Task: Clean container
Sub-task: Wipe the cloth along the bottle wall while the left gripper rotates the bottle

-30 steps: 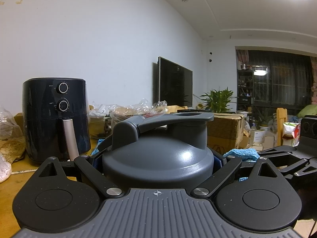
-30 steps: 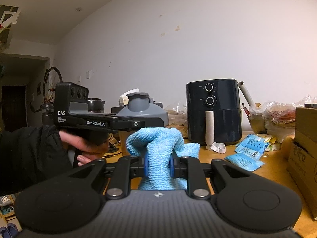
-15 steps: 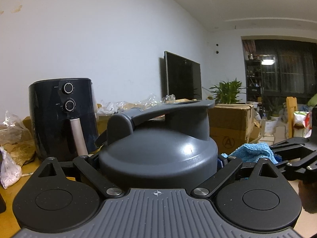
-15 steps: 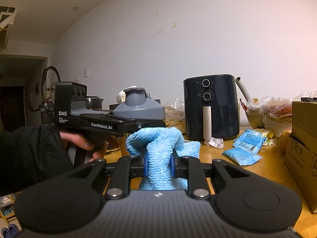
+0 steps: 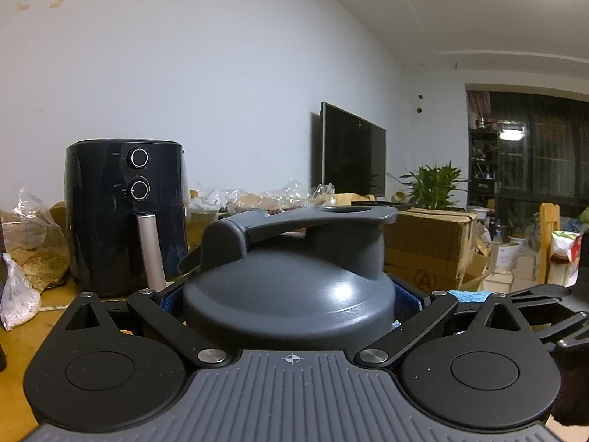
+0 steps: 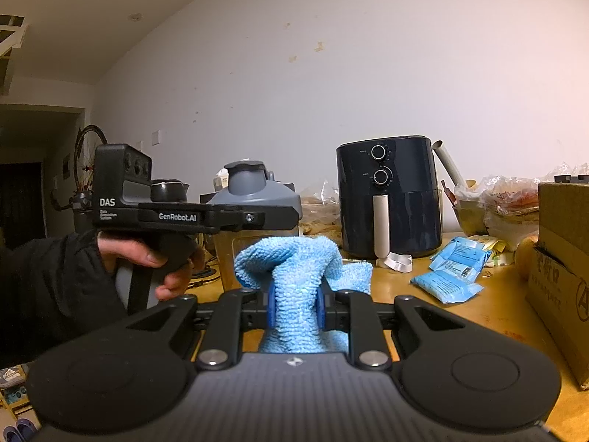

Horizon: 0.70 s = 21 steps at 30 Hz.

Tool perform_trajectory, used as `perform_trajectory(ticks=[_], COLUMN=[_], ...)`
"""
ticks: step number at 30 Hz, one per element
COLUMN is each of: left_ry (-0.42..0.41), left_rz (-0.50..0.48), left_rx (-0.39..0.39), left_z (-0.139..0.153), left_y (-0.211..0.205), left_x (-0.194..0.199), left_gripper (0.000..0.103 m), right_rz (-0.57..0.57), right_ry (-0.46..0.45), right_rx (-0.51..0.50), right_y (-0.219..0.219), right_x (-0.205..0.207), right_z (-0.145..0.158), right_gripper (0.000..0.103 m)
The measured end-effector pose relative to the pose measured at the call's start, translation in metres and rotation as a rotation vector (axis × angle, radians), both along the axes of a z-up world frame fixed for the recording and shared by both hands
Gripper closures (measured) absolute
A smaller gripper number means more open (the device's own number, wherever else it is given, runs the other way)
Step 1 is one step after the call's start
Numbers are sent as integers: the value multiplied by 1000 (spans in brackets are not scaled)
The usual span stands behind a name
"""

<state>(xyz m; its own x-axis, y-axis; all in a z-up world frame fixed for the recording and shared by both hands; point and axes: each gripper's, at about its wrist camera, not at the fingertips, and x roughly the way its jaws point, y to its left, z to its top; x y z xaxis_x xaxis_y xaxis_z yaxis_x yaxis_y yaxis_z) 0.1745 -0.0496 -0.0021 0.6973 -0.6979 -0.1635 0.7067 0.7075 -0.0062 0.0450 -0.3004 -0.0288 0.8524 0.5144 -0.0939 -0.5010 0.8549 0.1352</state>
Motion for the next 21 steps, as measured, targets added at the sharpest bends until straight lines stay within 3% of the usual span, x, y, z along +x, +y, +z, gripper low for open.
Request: perform_trajectory(ticks=[7, 21], left_ry=[24, -19], left_rz=[93, 349], left_rx=[-37, -5], left_z=[2, 7], left_y=[-5, -29], left_x=[-3, -27], left_gripper=[0, 0], right_rz=[-2, -7], right_ry=[1, 6], right_rx=[0, -5], right_y=[0, 2], right_x=[0, 0], right_z=[-1, -2], right_gripper=[84, 84])
